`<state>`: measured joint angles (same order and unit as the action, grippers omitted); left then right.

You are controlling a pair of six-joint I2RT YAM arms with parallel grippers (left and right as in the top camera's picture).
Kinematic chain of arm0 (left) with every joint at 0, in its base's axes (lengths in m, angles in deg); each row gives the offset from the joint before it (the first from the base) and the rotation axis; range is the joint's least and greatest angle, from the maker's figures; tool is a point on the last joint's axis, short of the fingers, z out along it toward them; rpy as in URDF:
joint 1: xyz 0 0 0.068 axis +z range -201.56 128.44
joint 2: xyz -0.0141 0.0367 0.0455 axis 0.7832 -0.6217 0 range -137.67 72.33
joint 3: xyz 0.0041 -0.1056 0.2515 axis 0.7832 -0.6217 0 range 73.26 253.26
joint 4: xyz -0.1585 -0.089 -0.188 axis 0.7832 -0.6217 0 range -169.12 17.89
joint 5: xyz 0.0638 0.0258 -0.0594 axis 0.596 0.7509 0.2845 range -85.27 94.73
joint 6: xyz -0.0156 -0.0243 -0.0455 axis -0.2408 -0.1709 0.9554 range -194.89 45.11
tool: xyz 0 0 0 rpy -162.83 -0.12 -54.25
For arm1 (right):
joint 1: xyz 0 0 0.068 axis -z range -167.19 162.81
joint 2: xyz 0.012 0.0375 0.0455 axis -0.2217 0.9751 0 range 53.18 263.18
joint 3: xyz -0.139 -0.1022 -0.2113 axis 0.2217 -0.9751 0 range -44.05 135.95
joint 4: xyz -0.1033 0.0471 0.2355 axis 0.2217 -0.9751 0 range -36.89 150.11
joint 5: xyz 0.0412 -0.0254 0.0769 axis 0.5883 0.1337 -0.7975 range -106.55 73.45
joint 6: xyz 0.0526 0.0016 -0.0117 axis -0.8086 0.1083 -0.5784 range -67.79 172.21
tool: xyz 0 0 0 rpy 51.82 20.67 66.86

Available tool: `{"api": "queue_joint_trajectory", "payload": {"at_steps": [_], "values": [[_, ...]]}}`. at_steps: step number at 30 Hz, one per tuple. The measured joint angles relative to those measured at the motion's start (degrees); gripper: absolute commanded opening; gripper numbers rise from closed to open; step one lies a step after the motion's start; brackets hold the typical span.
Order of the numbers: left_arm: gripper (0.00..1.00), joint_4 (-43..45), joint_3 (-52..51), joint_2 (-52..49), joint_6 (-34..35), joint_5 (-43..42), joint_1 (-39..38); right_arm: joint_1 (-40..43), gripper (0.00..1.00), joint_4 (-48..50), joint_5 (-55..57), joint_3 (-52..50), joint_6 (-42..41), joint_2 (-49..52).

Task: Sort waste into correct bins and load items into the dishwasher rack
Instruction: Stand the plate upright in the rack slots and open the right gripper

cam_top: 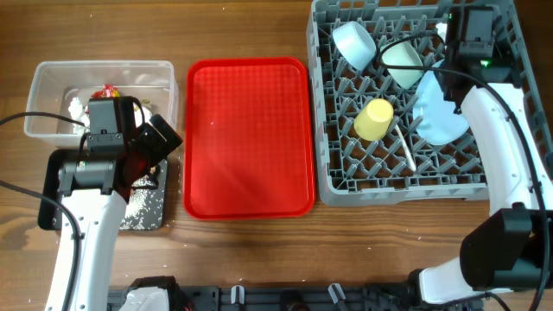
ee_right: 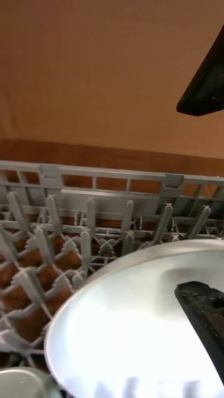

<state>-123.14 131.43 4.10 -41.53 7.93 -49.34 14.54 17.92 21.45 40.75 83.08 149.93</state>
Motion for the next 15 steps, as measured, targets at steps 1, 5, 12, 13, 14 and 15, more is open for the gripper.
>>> {"api": "queue_joint_trajectory", "payload": {"at_steps": [1,5,12,13,14,15], "values": [[1.0,0.0,0.0,0.0,0.0,0.0,0.0,-0.3,0.9,0.8,0.0,0.0,0.0,-0.8],[1.0,0.0,0.0,0.0,0.0,0.0,0.0,-2.7,1.0,4.7,-0.4,0.0,-3.1,-7.5],[1.0,0.0,0.0,0.0,0.0,0.0,0.0,-4.4,1.0,5.4,-29.3,0.1,-15.6,-19.0],[1.0,0.0,0.0,0.0,0.0,0.0,0.0,-4.4,1.0,5.4,-33.0,0.1,-16.2,-18.6],[1.0,0.0,0.0,0.0,0.0,0.0,0.0,-4.4,1.0,5.4,-35.8,0.1,-16.7,-18.1],[1.0,0.0,0.0,0.0,0.0,0.0,0.0,-4.4,0.99,5.3,-37.5,0.1,-17.0,-17.8]]}}
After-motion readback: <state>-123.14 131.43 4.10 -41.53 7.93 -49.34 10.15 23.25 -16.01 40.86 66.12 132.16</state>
